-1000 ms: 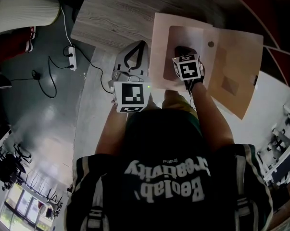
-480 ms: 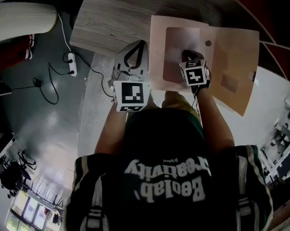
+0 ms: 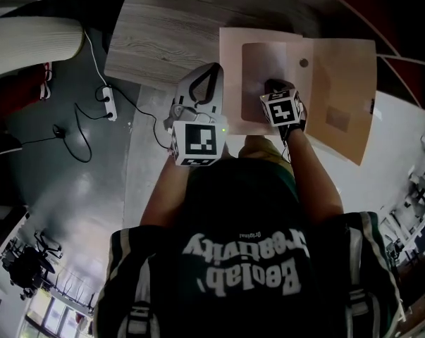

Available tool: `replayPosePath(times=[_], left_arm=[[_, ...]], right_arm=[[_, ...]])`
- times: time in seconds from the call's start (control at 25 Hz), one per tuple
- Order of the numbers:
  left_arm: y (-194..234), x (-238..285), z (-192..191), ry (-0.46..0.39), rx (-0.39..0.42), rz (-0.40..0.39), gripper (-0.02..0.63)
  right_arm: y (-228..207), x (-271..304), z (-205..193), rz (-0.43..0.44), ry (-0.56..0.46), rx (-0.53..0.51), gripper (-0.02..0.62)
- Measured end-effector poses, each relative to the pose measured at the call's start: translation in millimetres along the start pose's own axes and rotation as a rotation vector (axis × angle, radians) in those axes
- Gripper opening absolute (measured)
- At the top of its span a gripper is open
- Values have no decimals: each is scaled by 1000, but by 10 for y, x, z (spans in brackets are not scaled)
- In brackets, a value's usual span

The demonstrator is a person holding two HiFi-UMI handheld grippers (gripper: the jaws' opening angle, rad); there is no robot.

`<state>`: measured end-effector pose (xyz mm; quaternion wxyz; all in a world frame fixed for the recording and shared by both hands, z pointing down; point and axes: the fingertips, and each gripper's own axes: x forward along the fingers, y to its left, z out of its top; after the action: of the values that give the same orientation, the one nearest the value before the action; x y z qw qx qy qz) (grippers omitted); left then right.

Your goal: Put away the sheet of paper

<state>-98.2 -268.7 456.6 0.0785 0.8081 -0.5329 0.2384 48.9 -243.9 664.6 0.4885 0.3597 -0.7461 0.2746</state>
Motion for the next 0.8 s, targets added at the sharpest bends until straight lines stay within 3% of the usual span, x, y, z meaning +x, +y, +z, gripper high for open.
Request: replayPosePath(times=[0.28, 0.8], left_arm=[[56, -26, -17, -5, 5, -33, 18], [-82, -246, 182, -74, 59, -123, 18]], right_arm=[[-32, -69, 118, -35, -26, -1, 35], [78, -697, 151, -128, -183, 70, 35]])
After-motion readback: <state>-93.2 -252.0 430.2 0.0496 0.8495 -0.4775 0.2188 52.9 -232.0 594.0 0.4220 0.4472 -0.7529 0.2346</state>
